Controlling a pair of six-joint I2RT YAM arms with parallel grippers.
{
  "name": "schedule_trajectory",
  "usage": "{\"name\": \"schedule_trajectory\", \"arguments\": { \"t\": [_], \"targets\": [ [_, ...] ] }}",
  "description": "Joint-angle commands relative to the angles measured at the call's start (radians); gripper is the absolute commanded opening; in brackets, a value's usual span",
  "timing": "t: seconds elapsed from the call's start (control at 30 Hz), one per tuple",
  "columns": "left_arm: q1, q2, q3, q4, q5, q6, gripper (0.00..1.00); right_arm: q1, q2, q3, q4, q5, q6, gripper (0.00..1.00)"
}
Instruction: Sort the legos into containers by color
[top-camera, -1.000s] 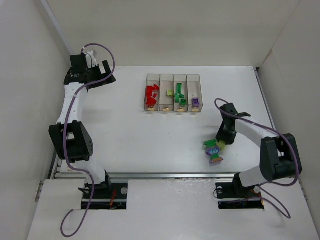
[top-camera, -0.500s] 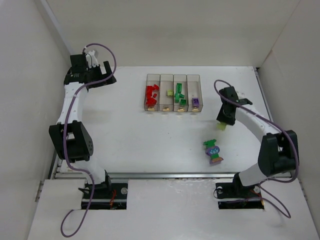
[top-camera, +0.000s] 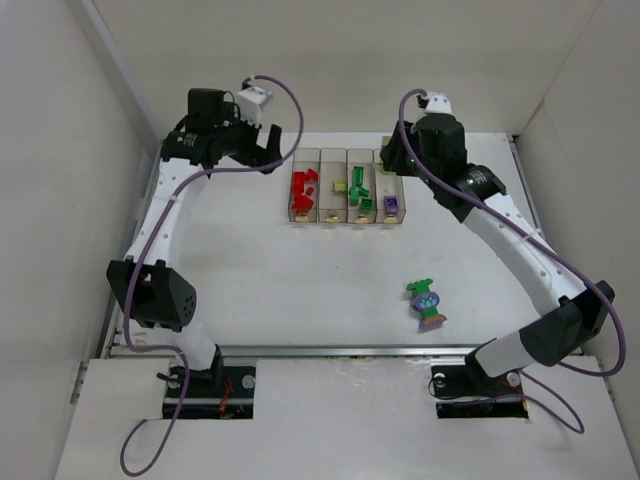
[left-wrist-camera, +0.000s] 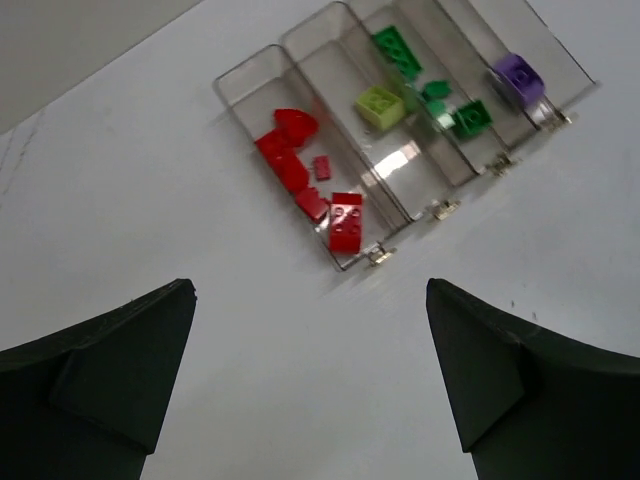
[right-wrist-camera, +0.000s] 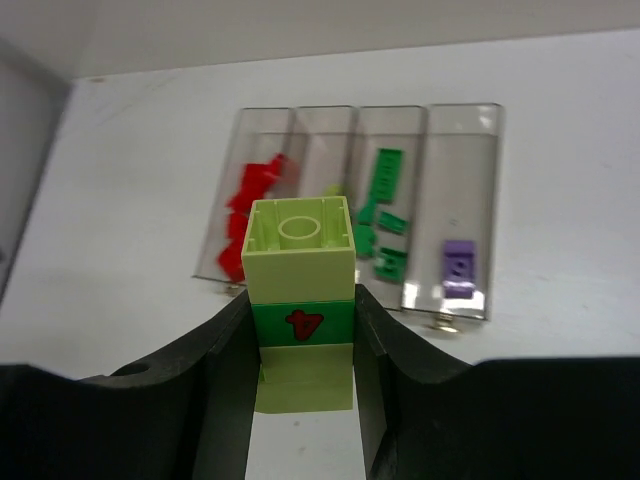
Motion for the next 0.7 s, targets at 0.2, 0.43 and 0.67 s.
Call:
{"name": "schedule_trajectory", "arguments": {
  "t": [0.2, 0.43, 0.67],
  "targets": [
    [-0.221, -0.176, -0.041, -0.133, 0.233, 0.129, 1.00, 0.146, -0.005, 0.064, 0.298, -0.155, -0.003, 0.00],
    [-0.357, -0.134, -0.008, 0.042, 0.085, -0.224, 1.00, 0.167, -0.026, 0.007, 0.298, -0.052, 0.232, 0.00],
    [-0.422, -0.106, 0.027, 0.076, 0.012, -0.282, 0.96, 0.187, -0.057, -0.044, 0.298, -0.033, 0.280, 0.00]
  ]
}}
